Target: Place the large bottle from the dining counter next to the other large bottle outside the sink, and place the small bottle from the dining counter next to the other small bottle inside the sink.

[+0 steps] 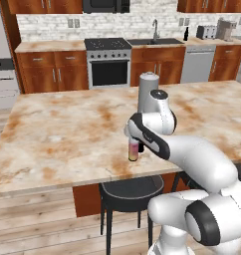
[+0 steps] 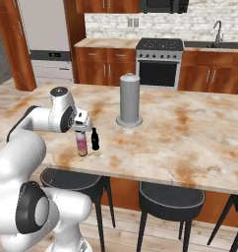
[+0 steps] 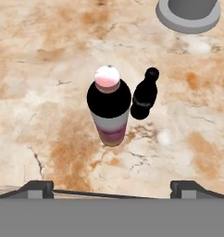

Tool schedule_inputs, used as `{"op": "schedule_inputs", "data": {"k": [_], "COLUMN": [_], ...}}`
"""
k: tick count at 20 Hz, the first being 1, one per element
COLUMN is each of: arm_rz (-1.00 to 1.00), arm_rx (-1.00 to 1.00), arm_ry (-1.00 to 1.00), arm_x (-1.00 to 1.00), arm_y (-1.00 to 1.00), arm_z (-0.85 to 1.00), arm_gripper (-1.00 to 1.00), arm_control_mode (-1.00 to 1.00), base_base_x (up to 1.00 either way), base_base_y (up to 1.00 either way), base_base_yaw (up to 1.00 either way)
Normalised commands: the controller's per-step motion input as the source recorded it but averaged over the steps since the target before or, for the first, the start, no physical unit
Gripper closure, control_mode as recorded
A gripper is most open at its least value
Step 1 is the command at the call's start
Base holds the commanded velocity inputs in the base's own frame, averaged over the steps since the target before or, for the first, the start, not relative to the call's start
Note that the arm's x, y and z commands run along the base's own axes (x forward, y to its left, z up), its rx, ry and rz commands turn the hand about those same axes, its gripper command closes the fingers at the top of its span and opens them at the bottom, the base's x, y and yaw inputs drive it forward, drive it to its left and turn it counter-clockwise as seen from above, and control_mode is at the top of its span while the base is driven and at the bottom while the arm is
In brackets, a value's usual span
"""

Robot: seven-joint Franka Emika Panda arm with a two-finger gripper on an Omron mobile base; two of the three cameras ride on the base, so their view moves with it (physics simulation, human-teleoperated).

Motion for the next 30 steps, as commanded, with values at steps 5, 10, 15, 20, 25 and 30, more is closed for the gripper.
{"op": "schedule_inputs", "data": {"k": [5, 10, 15, 20, 25, 30], "arm_rz": [0.00, 0.00, 0.00, 0.00, 0.00, 0.00], "arm_rx": [0.00, 0.00, 0.00, 0.00, 0.00, 0.00], "arm_ry": [0.00, 0.00, -0.01, -0.06, -0.08, -0.07], "arm_x": [0.12, 0.12, 0.07, 0.00, 0.00, 0.03], "arm_y": [0.00, 0.01, 0.04, 0.07, 0.03, 0.00], "arm_z": [-0.06, -0.05, -0.07, -0.06, -0.07, -0.08], "arm_gripper": [-1.00, -1.00, -1.00, -1.00, -1.00, -1.00], "arm_control_mode": [-1.00, -1.00, -1.00, -1.00, -1.00, -1.00], "base_base_x": [0.00, 0.00, 0.00, 0.00, 0.00, 0.00], "base_base_y": [0.00, 0.00, 0.00, 0.00, 0.00, 0.00], "base_base_yaw": [0.00, 0.00, 0.00, 0.00, 0.00, 0.00]}}
